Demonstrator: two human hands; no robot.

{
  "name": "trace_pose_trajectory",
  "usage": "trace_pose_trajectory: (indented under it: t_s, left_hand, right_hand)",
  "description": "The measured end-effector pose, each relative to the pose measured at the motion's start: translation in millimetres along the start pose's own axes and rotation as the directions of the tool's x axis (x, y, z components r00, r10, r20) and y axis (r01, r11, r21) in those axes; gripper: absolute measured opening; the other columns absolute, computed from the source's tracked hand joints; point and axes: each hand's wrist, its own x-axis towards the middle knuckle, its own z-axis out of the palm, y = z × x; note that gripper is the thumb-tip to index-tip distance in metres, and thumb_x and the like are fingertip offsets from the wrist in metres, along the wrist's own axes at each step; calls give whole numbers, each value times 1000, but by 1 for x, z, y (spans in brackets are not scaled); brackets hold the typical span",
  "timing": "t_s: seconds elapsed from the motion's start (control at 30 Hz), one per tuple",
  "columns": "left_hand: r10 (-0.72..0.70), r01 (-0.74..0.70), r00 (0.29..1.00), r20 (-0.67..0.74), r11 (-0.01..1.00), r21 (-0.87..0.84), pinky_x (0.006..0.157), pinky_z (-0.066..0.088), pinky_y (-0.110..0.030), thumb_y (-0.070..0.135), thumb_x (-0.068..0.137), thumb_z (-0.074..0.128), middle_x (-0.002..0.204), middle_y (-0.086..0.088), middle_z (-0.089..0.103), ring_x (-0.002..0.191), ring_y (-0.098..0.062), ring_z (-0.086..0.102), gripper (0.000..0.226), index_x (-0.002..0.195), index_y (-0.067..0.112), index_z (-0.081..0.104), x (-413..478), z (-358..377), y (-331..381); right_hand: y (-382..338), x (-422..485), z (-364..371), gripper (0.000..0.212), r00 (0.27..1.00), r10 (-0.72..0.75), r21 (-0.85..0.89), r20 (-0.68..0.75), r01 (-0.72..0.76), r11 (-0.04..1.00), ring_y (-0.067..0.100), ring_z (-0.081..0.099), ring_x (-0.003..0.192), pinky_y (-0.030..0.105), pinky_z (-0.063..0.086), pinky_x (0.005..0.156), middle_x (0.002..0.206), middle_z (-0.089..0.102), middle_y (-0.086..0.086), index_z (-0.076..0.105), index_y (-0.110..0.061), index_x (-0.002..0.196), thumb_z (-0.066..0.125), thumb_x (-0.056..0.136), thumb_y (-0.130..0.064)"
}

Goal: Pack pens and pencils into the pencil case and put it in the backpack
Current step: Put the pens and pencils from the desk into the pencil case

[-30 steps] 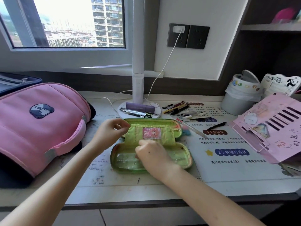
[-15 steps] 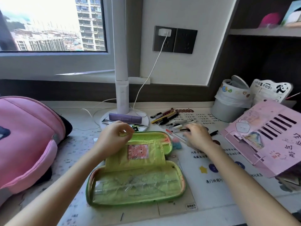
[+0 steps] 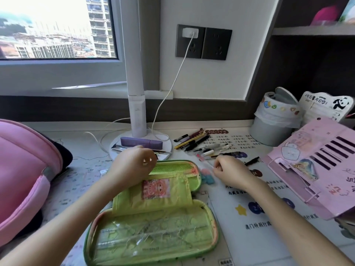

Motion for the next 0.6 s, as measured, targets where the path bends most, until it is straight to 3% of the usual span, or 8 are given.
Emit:
trace_pose_trajectory:
  t_s: [0.07,0.13,0.23,0.3,0.37,0.47,0.53,0.6]
  left_hand:
    - [15,-25,997,73,990,137,66,47,-28,34,88,52,83,7,61,74,-15,56,19,87,23,68,-15,-3,-2]
    - [13,-26,994,110,993,116,68,48,-27,35,89,51,85,8,65,75,-13,58,22,89,21,68,-28,-5,-3]
    - [-4,24,988,155,992,-127,66,44,-17,28,87,57,80,21,65,76,0,60,11,87,32,68,-43,-18,-2]
    - [45,41,963,267,950,-309,68,44,-16,37,81,63,76,19,68,74,1,62,6,78,39,67,-49,-31,-1]
    - [138,36,882,450,934,-355,68,44,-13,51,73,60,81,19,69,75,2,62,20,82,36,71,-57,-43,3]
    - [187,-83,739,648,979,-188,64,42,-9,52,77,58,86,17,69,73,3,59,24,90,37,70,-69,-48,3]
    - [158,-78,791,592,984,-158,62,45,-13,41,84,58,79,15,68,67,1,59,14,89,36,70,-73,-43,-1]
    - [11,126,900,436,951,-283,61,51,-21,38,87,53,72,9,68,63,-4,61,18,86,30,68,-74,-40,1]
  right_hand:
    - [0,-6,-6,14,987,23,135,-158,-1,991,15,60,66,28,47,53,78,63,0,60,-12,90,55,90,-25]
    - [-2,-11,-13,7,962,79,401,-260,33,916,7,57,65,16,44,48,78,61,-6,60,-16,93,56,91,-21]
    - [-12,-23,-20,12,976,125,814,-178,75,575,4,51,55,14,41,49,68,59,-5,64,-10,98,55,92,-15]
    - [-19,-31,-22,15,991,77,930,-112,78,358,7,48,55,18,42,51,62,55,-4,65,-9,100,53,93,-12]
    - [-26,-40,-24,17,995,17,964,-95,88,253,9,48,58,21,42,55,64,54,-2,68,-12,96,51,93,-11]
    - [-38,-55,-26,17,991,-59,955,-123,135,265,12,51,60,23,43,60,63,59,-5,70,-13,93,54,91,-9]
    - [-49,-65,-23,14,979,-95,898,-182,205,389,7,58,65,17,46,63,69,67,-9,70,-14,95,59,88,-10]
    - [-64,-75,-15,12,926,-202,692,-319,373,617,3,58,70,16,46,64,80,68,-7,70,-16,96,62,87,-17]
